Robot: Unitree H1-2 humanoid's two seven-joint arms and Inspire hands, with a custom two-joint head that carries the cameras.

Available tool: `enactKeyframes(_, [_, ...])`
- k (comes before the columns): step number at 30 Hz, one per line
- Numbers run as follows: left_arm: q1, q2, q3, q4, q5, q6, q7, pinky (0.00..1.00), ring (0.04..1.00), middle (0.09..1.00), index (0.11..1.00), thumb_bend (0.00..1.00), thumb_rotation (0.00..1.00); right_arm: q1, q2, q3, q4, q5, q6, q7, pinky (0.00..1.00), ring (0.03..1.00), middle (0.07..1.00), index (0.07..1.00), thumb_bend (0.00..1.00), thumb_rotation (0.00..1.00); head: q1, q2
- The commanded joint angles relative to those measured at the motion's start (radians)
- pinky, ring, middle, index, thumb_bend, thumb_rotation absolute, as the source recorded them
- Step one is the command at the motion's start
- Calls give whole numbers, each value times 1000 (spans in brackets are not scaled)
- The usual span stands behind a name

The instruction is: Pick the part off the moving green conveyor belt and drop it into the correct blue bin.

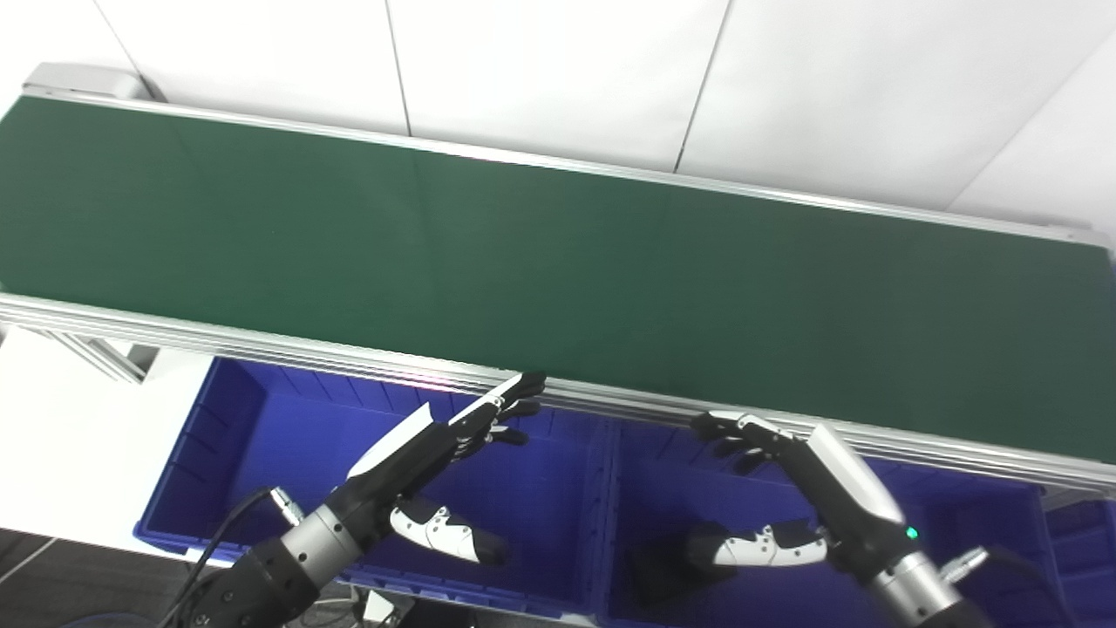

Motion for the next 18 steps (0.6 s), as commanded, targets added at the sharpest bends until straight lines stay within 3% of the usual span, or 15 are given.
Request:
enactKeyframes(1, [-8,-1,7,2,8,-57,17,842,941,994,991,1000,593,22,12,-4,5,27,-72,-39,639,757,824,877,874,452,0,-1])
enactKeyframes(6, [-25,7,4,33,16,-52,2,856,960,1000,997,1000,552,62,55,16,109,3,-167,-111,672,793,872,935,886,510,-11,-14])
enactKeyframes(9, [-36,3,4,55,14,-55,3,808,957,1000,995,1000,541,81,83,17,175,3,-225,-160,717,820,898,956,900,486,-11,-20])
enactKeyframes(13, [-53,-1,7,76,19,-36,7,836,960,1000,1000,1000,547,98,119,14,259,0,-303,-228,741,845,920,974,902,471,-16,-37])
enactKeyframes(18, [-68,-37,9,119,-4,-63,19,868,962,1000,1000,1000,525,123,167,3,309,-39,-348,-321,761,851,922,997,902,500,-32,-60])
